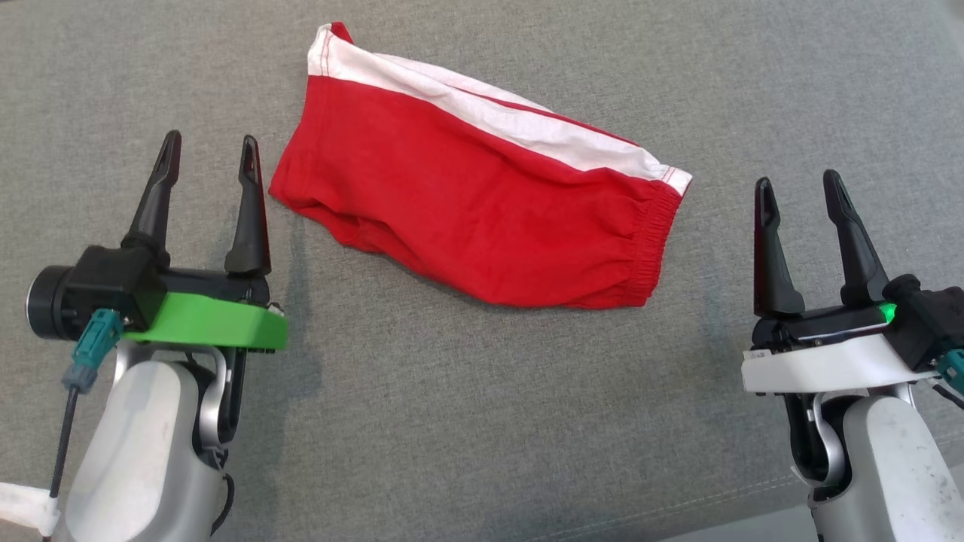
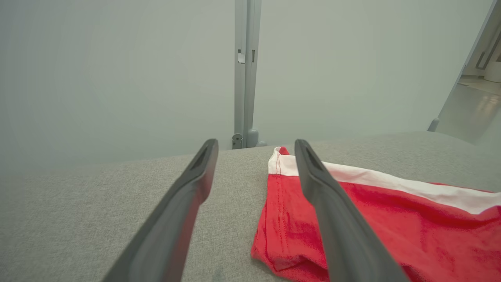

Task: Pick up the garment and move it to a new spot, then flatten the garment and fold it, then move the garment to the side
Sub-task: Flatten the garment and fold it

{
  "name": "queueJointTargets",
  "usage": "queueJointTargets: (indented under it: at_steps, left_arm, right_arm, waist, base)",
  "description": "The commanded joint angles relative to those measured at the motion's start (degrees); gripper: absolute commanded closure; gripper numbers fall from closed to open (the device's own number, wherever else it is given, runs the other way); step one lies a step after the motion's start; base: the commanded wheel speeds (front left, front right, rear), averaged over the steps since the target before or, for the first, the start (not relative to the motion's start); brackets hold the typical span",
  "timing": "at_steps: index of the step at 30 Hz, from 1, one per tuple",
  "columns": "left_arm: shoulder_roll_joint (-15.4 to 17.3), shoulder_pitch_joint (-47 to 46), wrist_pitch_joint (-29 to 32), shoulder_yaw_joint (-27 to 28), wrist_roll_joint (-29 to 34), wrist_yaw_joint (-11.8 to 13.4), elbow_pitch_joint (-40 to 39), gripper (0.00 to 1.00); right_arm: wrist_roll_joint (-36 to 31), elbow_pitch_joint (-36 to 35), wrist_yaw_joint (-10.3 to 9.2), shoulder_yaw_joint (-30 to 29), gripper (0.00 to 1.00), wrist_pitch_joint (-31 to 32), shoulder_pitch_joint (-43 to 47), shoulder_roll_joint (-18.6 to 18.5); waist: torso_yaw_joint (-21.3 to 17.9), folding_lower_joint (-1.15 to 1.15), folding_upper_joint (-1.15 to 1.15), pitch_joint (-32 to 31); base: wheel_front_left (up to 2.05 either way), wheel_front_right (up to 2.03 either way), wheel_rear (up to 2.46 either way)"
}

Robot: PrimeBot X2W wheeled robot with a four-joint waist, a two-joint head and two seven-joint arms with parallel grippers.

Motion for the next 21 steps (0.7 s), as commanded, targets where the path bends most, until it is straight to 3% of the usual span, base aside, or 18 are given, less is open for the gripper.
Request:
queueJointTargets:
  at_steps: [1, 16, 21]
  left_arm:
    - [0.39, 1.32, -0.26, 0.07, -0.16, 0.43, -0.51, 0.0]
    - [0.71, 3.66, 2.37, -0.68, -1.09, 1.37, -2.86, 0.0]
    - [0.26, -0.8, 4.31, -1.63, -2.17, -0.26, -2.63, 0.0]
  right_arm:
    - [-0.21, 0.04, 0.0, -0.27, 0.0, -0.13, 0.74, -0.05]
    - [-0.46, 0.79, 0.0, -1.28, 0.0, -0.14, 2.25, 0.28]
    - [-0.22, 0.6, 0.0, -0.83, 0.0, -0.14, 1.44, 0.32]
  waist:
    - [0.65, 0.0, 0.0, -1.3]
    - [1.0, 0.0, 0.0, -2.52]
    - [0.86, 0.0, 0.0, -1.47]
  base:
    - [0.0, 0.0, 0.0]
    - [0.0, 0.0, 0.0]
    - [0.0, 0.0, 0.0]
